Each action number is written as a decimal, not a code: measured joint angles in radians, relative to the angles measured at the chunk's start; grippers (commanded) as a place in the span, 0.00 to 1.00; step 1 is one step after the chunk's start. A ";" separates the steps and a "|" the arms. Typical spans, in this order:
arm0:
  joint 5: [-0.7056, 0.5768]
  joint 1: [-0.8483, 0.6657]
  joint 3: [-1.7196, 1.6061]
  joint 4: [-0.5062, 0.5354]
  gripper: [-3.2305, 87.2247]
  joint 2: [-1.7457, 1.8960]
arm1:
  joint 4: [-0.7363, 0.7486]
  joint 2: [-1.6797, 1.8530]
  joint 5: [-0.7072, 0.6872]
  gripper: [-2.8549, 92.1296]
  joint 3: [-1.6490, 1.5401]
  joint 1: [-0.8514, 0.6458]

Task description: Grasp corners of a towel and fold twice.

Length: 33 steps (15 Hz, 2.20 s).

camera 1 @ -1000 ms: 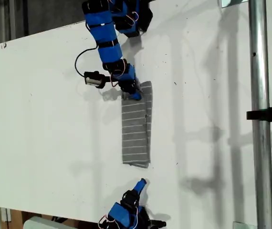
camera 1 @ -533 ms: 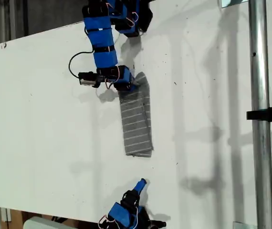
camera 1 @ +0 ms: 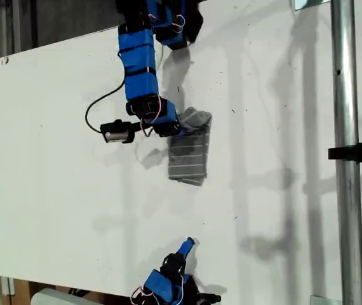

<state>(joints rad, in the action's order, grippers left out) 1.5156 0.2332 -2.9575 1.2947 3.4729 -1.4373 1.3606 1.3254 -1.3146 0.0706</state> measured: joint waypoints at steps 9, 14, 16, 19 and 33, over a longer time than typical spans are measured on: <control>0.000 -0.005 0.000 0.000 0.01 0.000 | 0.712 -0.038 -0.212 0.23 -0.063 -0.034; -0.008 -0.005 0.000 0.000 0.01 0.000 | 1.006 0.101 -0.230 0.05 -0.249 -0.049; -0.017 -0.018 -0.008 0.000 0.01 0.000 | 0.730 0.249 -0.218 0.03 -0.339 -0.064; -0.029 -0.091 -0.075 -0.031 0.01 0.000 | 0.298 0.629 -0.074 0.03 -0.704 -0.087; -0.535 -0.132 -0.156 -0.003 0.03 0.002 | -0.009 1.921 0.169 0.06 -1.592 -0.146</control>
<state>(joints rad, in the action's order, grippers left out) 0.9802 0.1012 -3.1140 1.2916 3.4745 -1.4465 3.2812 1.4941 -2.9069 -0.0752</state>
